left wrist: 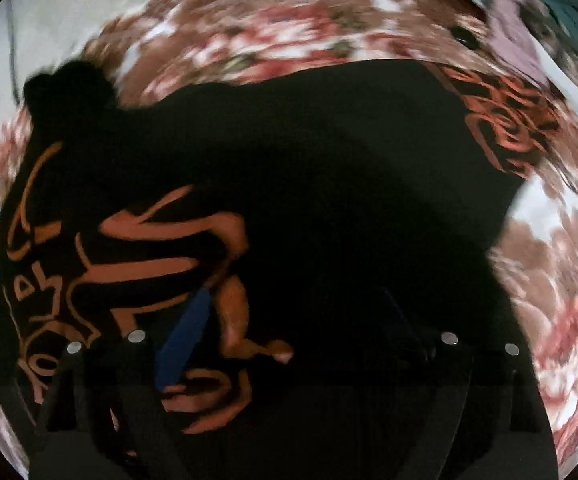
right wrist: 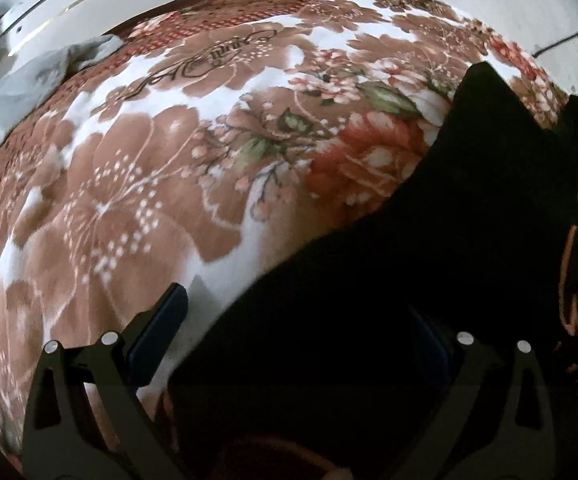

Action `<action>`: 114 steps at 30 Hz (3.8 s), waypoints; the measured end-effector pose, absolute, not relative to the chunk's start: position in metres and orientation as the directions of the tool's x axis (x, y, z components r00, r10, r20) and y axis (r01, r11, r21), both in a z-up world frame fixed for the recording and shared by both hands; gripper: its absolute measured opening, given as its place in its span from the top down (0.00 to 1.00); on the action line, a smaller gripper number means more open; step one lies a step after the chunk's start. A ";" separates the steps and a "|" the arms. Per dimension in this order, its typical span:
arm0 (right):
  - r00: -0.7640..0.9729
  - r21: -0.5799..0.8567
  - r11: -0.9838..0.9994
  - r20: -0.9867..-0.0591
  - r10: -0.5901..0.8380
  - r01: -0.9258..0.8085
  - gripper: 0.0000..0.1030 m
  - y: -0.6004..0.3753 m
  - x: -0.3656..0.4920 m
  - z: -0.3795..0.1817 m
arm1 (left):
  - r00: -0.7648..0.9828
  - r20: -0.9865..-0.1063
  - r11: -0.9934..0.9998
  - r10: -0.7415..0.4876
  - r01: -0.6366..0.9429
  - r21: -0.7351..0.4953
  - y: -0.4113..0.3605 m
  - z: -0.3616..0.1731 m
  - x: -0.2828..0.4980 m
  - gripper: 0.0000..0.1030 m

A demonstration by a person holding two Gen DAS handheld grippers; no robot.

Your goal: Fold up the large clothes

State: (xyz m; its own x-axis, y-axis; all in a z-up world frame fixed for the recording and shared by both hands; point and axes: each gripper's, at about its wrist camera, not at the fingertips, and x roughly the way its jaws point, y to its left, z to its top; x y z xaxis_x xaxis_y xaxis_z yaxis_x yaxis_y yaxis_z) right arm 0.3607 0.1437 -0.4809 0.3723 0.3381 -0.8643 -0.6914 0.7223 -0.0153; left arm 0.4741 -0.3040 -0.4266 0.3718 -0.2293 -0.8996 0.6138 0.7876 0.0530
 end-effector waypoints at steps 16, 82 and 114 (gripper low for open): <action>0.524 -0.363 0.855 -0.842 -0.131 -0.370 0.04 -0.129 0.414 -0.429 | 0.670 -0.692 0.902 -0.268 0.427 0.064 -0.170 -0.171 0.484 0.05; 0.446 0.504 0.659 -0.852 0.273 0.558 0.30 -0.835 0.417 -0.482 | 0.469 -0.862 0.882 -0.194 0.468 0.056 -0.419 -0.413 0.400 0.05; 0.643 0.506 0.854 -0.617 0.453 -0.117 0.95 -0.548 0.496 -0.157 | 0.415 -0.862 0.816 -0.293 0.579 0.001 -0.440 -0.487 0.381 0.05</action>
State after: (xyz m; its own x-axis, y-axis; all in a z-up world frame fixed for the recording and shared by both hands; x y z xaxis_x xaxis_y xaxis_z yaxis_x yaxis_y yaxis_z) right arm 0.4959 -0.5477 -0.1573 0.6434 0.4534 -0.6168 -0.1166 0.8544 0.5064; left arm 0.3813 -0.4396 -0.4870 0.4146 -0.2929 -0.8616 0.5785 0.8157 0.0011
